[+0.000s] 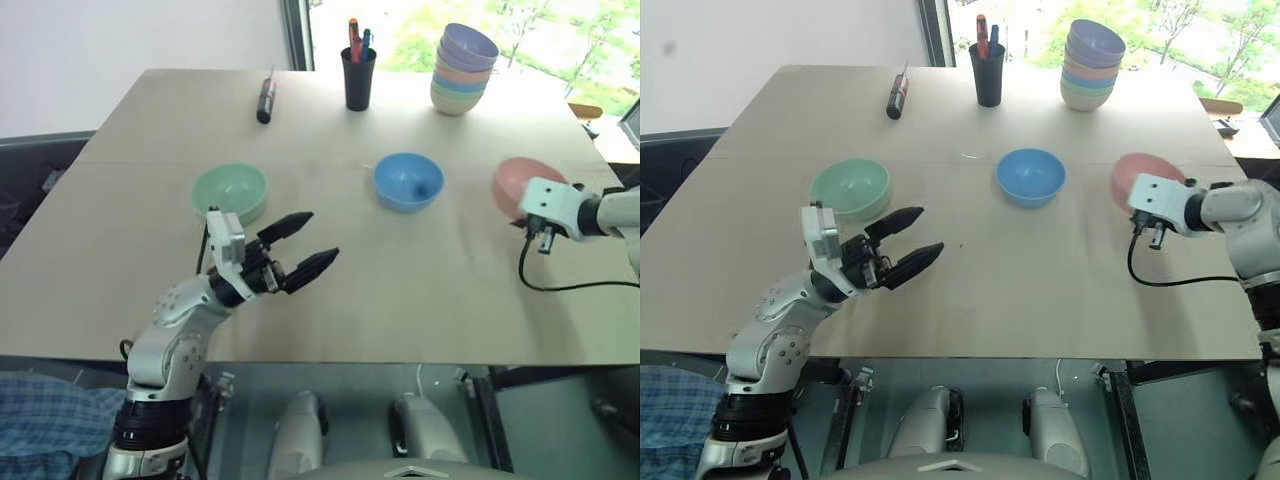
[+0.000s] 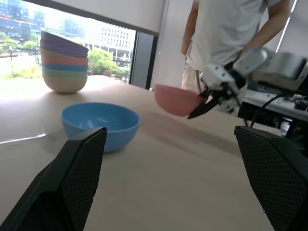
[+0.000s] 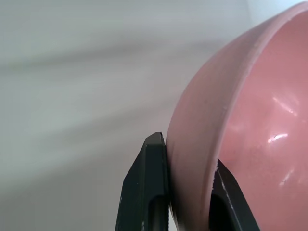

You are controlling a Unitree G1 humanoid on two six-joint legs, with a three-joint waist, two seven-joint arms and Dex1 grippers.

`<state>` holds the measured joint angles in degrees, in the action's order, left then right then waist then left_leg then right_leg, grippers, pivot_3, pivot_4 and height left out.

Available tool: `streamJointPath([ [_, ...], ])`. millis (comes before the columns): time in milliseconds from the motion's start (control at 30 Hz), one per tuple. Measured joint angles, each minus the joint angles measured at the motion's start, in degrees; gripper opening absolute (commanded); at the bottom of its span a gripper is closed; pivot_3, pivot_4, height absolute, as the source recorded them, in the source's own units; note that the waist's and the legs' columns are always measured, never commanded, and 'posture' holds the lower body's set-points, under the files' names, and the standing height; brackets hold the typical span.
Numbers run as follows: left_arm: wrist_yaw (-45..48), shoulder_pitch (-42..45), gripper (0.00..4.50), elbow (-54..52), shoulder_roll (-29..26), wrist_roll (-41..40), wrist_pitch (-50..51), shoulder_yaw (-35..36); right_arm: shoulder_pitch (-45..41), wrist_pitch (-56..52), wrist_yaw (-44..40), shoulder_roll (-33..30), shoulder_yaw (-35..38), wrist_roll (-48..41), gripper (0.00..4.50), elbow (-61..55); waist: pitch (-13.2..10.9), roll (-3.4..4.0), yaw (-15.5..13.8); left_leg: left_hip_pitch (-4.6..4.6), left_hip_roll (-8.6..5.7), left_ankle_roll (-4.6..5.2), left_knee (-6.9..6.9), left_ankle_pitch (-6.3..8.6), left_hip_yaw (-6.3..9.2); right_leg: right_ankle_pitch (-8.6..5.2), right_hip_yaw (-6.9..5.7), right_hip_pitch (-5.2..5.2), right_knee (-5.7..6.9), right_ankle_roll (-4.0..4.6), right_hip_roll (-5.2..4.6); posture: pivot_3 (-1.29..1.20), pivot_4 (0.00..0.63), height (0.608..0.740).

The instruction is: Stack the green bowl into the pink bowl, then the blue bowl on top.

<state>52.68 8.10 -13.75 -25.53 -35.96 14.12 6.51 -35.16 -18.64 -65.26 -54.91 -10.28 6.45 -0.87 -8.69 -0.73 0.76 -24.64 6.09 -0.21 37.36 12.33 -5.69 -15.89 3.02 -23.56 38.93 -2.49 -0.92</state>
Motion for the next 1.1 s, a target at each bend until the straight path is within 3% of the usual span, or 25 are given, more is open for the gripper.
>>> streamJointPath([
  [167, 0.10, 0.22, 4.50, 2.36, -0.72, 1.06, -0.90, 0.31, -0.16, -9.66, -3.02, 2.13, -3.24, -2.40, 0.09, -18.99, 0.00, -0.04, -0.25, -0.04, 0.00, 0.02, 0.03, 0.01, 0.01, -0.01, -0.04, -0.01, -0.02, 0.01, -0.03, 0.00, 0.150, 0.740],
  [300, 0.28, 0.12, 4.50, 3.15, -1.59, 1.07, -0.96, 0.46, -0.16, -13.77, -3.23, 5.12, -8.74, -2.97, 0.09, -27.74, 0.00, -0.05, -0.18, -0.06, 0.00, 0.02, 0.03, 0.01, 0.02, -0.01, -0.04, -0.03, -0.01, 0.02, -0.03, 0.00, 0.150, 0.740],
  [500, 0.01, -0.26, 4.50, 3.20, -1.87, 1.03, -0.89, 0.85, -0.99, -10.14, -0.26, 10.58, -19.10, 4.10, 0.09, -25.76, 0.01, -0.08, -0.08, -0.04, 0.00, 0.03, 0.06, 0.01, 0.01, -0.01, -0.04, -0.03, 0.01, 0.02, -0.02, 0.00, 0.150, 0.740],
  [700, -0.02, -1.10, 4.50, 3.12, -1.87, 0.96, -0.82, 0.92, -1.62, -4.86, 1.37, 12.92, -23.28, 9.90, 0.09, -19.79, 0.01, -0.09, -0.15, -0.06, 0.00, 0.02, 0.06, 0.01, 0.00, -0.01, -0.04, -0.04, 0.00, 0.02, -0.02, 0.00, 0.150, 0.740],
  [733, -0.02, -1.27, 4.50, 3.12, -1.87, 0.96, -0.81, 0.92, -1.63, -4.33, 1.37, 13.19, -23.45, 10.53, 0.85, -19.24, 0.01, -0.09, -0.14, -0.06, 0.00, 0.02, 0.06, 0.01, 0.01, -0.01, -0.05, -0.04, 0.00, 0.02, -0.02, 0.00, 0.150, 0.740],
  [800, -0.02, -1.42, 4.50, 3.12, -1.88, 0.94, -0.81, 0.93, -1.63, -3.52, 1.28, 13.48, -23.48, 11.41, 1.52, -18.61, 0.01, -0.09, -0.15, -0.05, 0.00, 0.02, 0.06, 0.01, 0.00, -0.01, -0.05, -0.04, 0.00, 0.02, -0.02, 0.00, 0.150, 0.740],
  [1000, 0.03, -1.63, 4.50, 3.12, -1.83, 0.96, -0.89, 0.92, -1.58, -3.64, 0.33, 14.11, -23.32, 12.30, 4.25, -18.39, 0.01, -0.10, -0.13, -0.05, 0.00, 0.02, 0.06, 0.01, 0.01, -0.01, -0.05, -0.03, 0.00, 0.03, -0.02, 0.00, 0.150, 0.740],
  [1033, 0.03, -1.62, 4.50, 3.12, -1.77, 0.96, -0.89, 0.90, -1.52, -4.11, 0.25, 14.52, -22.87, 12.01, 4.46, -18.42, 0.01, -0.10, -0.13, -0.05, 0.00, 0.02, 0.06, 0.01, 0.00, -0.01, -0.05, -0.04, 0.00, 0.03, -0.02, 0.00, 0.150, 0.740],
  [1100, 0.00, -1.57, 4.50, 3.12, -1.48, 0.98, -0.91, 0.73, -1.49, -7.34, -1.69, 14.36, -21.11, 9.32, 4.46, -18.89, 0.01, -0.10, -0.21, -0.06, 0.00, 0.02, 0.06, 0.01, 0.01, -0.01, -0.05, -0.03, 0.00, 0.03, -0.02, 0.00, 0.150, 0.740],
])
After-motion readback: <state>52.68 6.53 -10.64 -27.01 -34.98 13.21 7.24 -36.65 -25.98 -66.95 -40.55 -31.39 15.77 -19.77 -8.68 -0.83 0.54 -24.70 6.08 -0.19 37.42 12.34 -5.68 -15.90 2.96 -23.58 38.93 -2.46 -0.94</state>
